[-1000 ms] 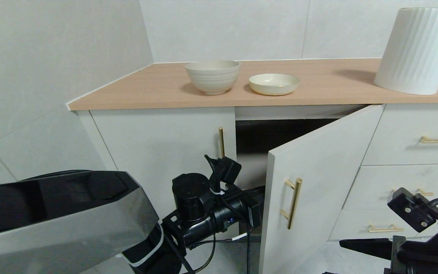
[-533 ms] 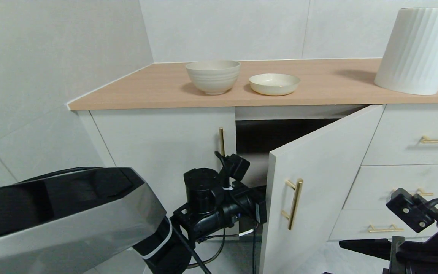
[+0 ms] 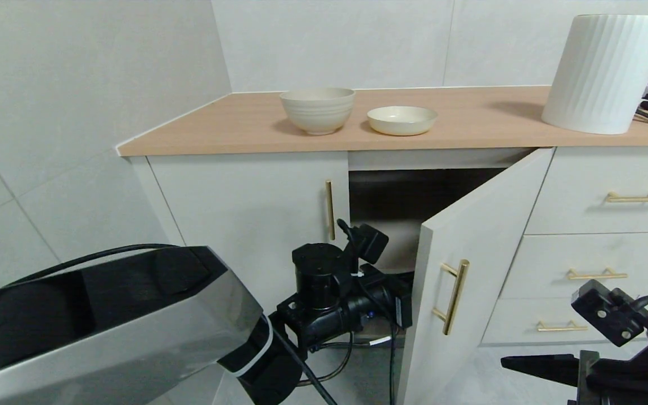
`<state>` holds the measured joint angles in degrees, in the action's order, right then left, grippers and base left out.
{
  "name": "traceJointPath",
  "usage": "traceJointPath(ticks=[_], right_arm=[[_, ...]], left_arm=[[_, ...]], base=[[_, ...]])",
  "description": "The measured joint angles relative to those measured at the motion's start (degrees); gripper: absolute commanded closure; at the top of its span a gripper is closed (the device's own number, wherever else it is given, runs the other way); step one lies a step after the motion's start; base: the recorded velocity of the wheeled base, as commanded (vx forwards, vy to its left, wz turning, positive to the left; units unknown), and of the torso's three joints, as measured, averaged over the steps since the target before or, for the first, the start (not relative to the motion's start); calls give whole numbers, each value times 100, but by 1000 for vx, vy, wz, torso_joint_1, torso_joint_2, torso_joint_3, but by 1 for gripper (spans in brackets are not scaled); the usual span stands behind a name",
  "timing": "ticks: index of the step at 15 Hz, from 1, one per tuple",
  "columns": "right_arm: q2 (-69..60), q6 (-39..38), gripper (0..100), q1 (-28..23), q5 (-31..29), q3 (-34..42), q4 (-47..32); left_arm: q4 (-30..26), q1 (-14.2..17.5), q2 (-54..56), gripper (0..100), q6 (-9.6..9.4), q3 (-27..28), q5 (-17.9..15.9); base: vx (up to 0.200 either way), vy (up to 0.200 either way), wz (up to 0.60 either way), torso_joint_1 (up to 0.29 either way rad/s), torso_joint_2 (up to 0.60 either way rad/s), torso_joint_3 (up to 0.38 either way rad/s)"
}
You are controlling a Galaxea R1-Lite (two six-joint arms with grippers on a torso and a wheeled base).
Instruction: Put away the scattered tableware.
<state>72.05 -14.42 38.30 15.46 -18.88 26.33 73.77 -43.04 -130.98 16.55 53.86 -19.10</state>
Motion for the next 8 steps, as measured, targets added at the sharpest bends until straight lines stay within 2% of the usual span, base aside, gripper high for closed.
traceJointPath(ticks=[5,8], right_arm=[[-6,0,0,28,-2,-2,0],[-46,0,0,218,-7,28,5]], left_arm=[[2,-6,-28,100,-5,35,15],[-17,-161,46,100,-5,-9,39]], base=[[0,0,0,0,0,0],[0,0,0,0,0,0]])
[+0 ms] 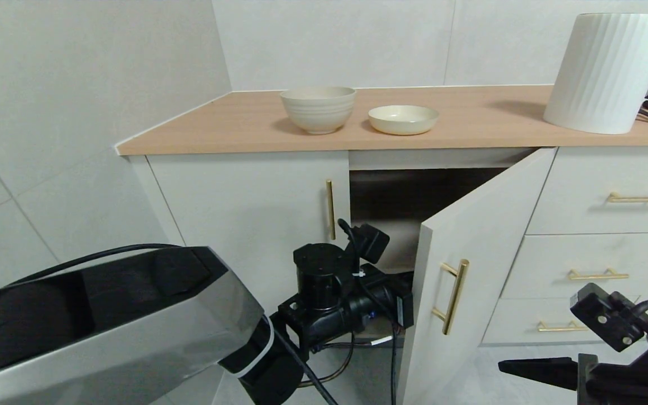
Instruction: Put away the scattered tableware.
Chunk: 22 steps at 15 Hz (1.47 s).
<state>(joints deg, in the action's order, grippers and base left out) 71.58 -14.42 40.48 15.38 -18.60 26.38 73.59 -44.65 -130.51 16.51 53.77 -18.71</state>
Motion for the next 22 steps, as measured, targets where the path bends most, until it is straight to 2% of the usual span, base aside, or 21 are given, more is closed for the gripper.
traceJointPath(ticks=[4,6,8,10,12,15,18,22], right_arm=[[-284,6,0,617,11,151,2],[-535,60,0,1117,16,284,6],[-773,580,0,1517,54,549,5],[-889,767,0,1618,112,679,17],[-941,783,0,1641,115,701,46],[-970,773,0,1442,89,584,57],[-878,617,0,1017,-9,330,30],[-535,290,0,485,-488,-134,9]], left_arm=[[-449,-595,190,100,0,57,7],[-950,-981,245,100,-1,383,5],[-1456,-1425,269,100,-9,794,5],[-1488,-1598,301,100,-9,934,46],[-1488,-1537,397,100,0,841,304],[-1510,-1268,712,100,7,363,339],[-1614,-772,1274,100,2,-278,344],[-2313,-73,2448,100,-12,-1084,341]], base=[[0,0,0,0,0,0],[0,0,0,0,0,0],[0,0,0,0,0,0],[0,0,0,0,0,0],[0,0,0,0,0,0],[0,0,0,0,0,0],[0,0,0,0,0,0],[0,0,0,0,0,0]])
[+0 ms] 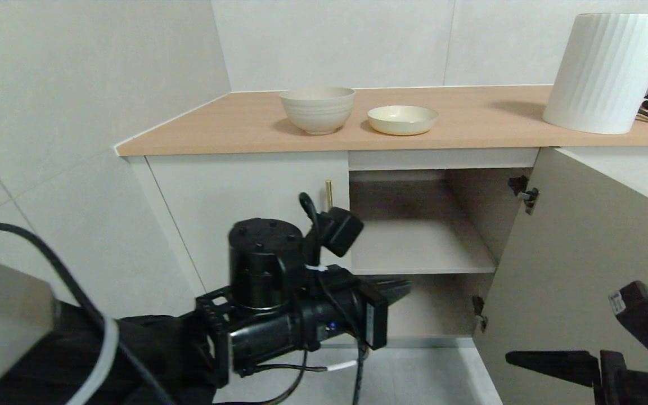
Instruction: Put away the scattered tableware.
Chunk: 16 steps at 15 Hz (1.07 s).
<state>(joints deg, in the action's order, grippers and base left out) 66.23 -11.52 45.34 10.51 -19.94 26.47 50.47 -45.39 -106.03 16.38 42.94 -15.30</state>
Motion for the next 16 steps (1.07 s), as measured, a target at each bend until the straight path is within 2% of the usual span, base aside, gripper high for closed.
traceJointPath(ticks=[3,7,8,11,14,16], right_arm=[[343,-82,0,-330,-260,-489,2],[992,-88,0,-697,-290,-1280,-9],[1208,-88,0,-763,-290,-1495,-22],[1799,-88,0,-964,-290,-2247,-266],[2103,-156,0,-1133,-277,-2586,-569],[2183,-572,0,-1163,-321,-2740,-784]], left_arm=[[-772,523,1089,100,-21,-462,2],[-2258,1339,2505,100,-24,-783,15],[-2499,1579,2793,0,-24,-824,17],[-2603,2103,3272,0,-18,-890,6],[-2598,2306,3421,0,-13,-873,-11],[-2592,2337,3418,0,-5,-813,6]], base=[[0,0,0,0,0,0],[0,0,0,0,0,0],[0,0,0,0,0,0],[0,0,0,0,0,0],[0,0,0,0,0,0],[0,0,0,0,0,0]])
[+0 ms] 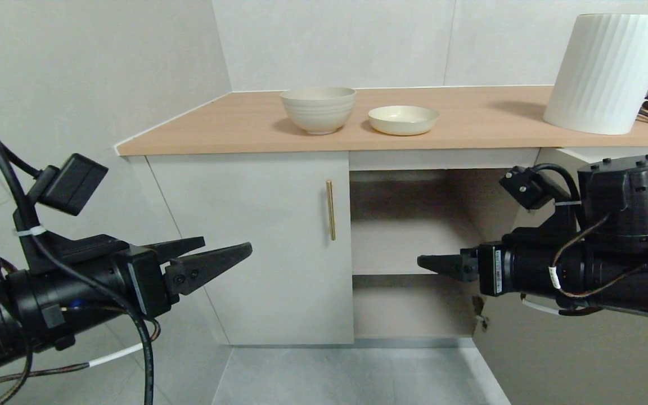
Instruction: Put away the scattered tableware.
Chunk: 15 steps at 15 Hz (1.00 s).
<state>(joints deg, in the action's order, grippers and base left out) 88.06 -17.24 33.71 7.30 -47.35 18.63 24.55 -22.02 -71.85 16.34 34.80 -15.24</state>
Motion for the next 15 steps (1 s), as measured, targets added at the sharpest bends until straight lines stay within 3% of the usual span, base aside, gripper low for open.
traceJointPath(ticks=[5,15], right_arm=[[7,-317,0,55,-66,-256,-346],[-4,-317,0,140,-55,-207,-336]], left_arm=[[51,27,38,0,-11,55,11],[66,201,46,0,-11,80,2]], base=[[0,0,0,0,0,0],[200,0,0,3,0,2]])
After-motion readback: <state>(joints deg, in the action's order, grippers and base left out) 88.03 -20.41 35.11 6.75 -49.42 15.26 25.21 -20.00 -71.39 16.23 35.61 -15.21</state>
